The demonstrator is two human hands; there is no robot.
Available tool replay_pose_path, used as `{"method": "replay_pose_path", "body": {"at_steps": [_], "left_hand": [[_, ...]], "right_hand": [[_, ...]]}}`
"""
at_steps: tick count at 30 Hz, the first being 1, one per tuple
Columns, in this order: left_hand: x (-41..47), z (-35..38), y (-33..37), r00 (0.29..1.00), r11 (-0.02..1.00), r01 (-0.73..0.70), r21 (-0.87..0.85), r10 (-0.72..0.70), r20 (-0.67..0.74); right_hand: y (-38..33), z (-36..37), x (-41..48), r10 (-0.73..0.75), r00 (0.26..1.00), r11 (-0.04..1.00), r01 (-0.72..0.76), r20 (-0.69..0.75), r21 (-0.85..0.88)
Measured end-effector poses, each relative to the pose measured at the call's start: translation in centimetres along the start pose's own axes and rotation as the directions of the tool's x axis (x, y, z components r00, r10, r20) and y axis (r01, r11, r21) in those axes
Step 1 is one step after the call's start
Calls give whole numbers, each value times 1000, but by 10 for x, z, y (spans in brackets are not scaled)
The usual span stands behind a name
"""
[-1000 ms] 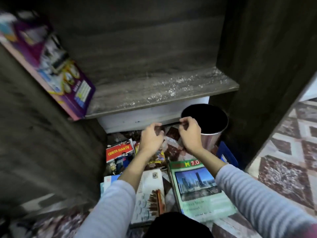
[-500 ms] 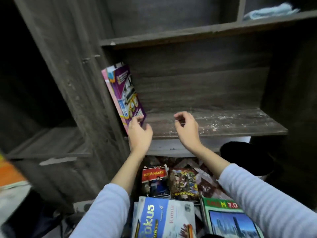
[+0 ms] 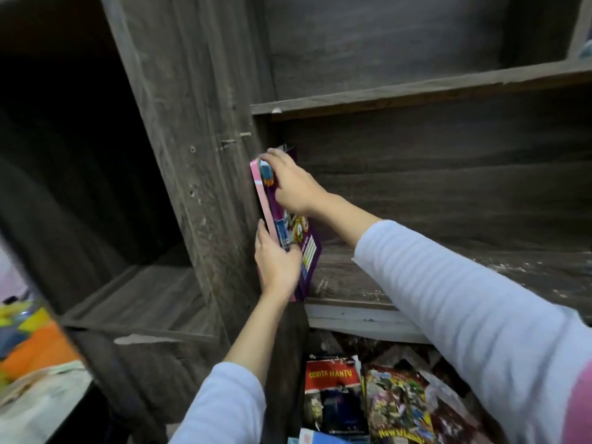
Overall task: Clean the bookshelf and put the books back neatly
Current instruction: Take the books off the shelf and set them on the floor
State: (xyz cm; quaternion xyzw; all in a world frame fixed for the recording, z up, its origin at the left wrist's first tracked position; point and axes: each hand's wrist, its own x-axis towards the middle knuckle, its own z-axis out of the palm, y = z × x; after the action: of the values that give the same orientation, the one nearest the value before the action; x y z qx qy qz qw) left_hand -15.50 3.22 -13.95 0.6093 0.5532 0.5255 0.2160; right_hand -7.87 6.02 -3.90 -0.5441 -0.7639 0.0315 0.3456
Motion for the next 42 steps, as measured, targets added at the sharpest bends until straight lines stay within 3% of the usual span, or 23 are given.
{"method": "replay_pose_path", "body": {"at_steps": [6, 12, 16, 18, 25, 33, 35, 38, 42], "left_hand": [[12, 18, -6, 1000, 999, 2, -50, -2, -10], [15, 40, -4, 983, 993, 20, -117, -41, -180], [23, 55, -8, 965, 998, -19, -65, 2, -261], [28, 59, -7, 954, 991, -12, -130, -27, -298], [31, 59, -6, 918, 967, 107, -231, -185, -351], [9, 51, -23, 883, 946, 21, -323, -169, -437], [0, 46, -28, 879, 940, 2, -343, -165, -447], [-17, 37, -34, 883, 927, -37, -372, -144, -447], [-42, 26, -49, 903, 904, -97, -415, -96, -419]], "right_hand": [[13, -1, 16, -7, 1000, 993, 4, 27, 114], [25, 6, 17, -52, 998, 978, 59, -38, 199], [35, 8, 14, -67, 994, 962, 89, -92, 260], [43, 7, 13, -69, 992, 954, 96, -106, 283], [37, 5, -2, -191, 971, 941, 223, -147, 255], [20, 13, -48, -264, 929, 909, 329, -258, 256], [24, 15, -55, -204, 936, 882, 303, -288, 361], [39, 11, -50, 41, 954, 830, 132, -296, 541], [64, 16, -33, 294, 952, 828, -206, -91, 522]]}}
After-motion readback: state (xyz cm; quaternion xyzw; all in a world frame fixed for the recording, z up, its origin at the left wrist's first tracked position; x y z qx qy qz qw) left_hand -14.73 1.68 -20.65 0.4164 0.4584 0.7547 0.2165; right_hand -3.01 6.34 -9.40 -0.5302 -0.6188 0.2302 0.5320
